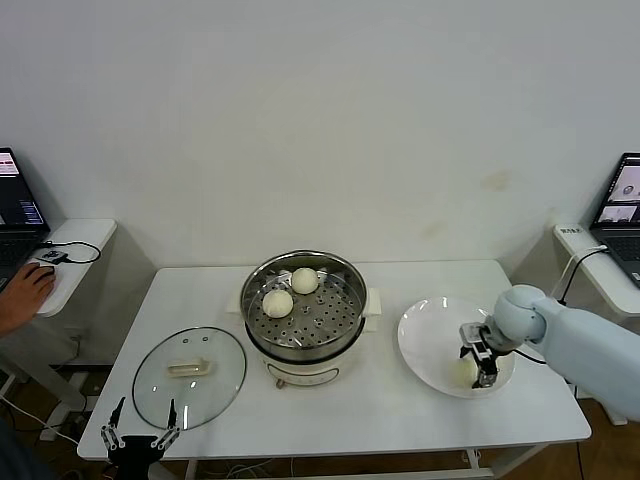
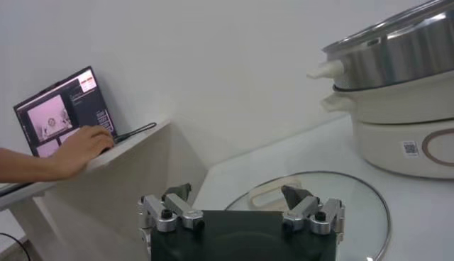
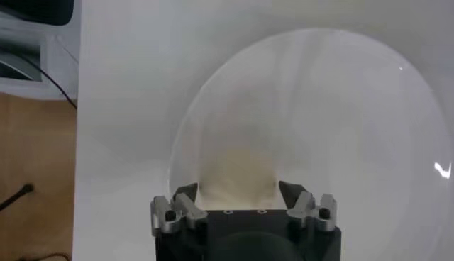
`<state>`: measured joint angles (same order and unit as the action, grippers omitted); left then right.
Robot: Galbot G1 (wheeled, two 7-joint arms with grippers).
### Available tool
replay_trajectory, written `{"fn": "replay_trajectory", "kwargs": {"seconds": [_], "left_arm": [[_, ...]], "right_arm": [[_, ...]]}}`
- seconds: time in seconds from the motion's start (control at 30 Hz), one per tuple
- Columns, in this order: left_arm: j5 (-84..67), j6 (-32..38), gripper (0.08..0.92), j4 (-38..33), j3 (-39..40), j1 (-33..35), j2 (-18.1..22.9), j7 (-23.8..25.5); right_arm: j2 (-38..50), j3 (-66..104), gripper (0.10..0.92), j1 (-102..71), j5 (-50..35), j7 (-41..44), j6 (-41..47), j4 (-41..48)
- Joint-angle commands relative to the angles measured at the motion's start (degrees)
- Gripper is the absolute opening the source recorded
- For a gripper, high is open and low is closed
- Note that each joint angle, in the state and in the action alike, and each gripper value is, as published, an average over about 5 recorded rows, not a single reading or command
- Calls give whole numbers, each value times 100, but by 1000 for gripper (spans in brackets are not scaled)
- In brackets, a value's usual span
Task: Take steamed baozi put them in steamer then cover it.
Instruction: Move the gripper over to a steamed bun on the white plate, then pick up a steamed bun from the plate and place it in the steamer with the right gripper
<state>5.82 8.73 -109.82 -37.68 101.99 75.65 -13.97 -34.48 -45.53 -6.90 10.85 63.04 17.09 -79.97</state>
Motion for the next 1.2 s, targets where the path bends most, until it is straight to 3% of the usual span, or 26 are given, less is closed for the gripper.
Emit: {"fn": "replay_trajectory", "kwargs": {"seconds": [0.03, 0.3, 0.77, 1.2], "left_arm": [[0, 0, 823, -1, 2, -1, 5, -2], [-6, 23, 823, -18, -23, 27, -5, -8], [-47, 6, 823, -124, -37, 33, -56, 11], [-97, 14, 823, -208, -45, 27, -79, 27]], "right_arm": [[-50, 9, 666, -26, 23, 20, 19, 36], [-64, 67, 582, 57, 33, 64, -16, 42], [132, -593, 577, 2321, -1011, 237, 73, -319], [-1614, -1567, 580, 4409, -2138, 0, 341, -223]]}}
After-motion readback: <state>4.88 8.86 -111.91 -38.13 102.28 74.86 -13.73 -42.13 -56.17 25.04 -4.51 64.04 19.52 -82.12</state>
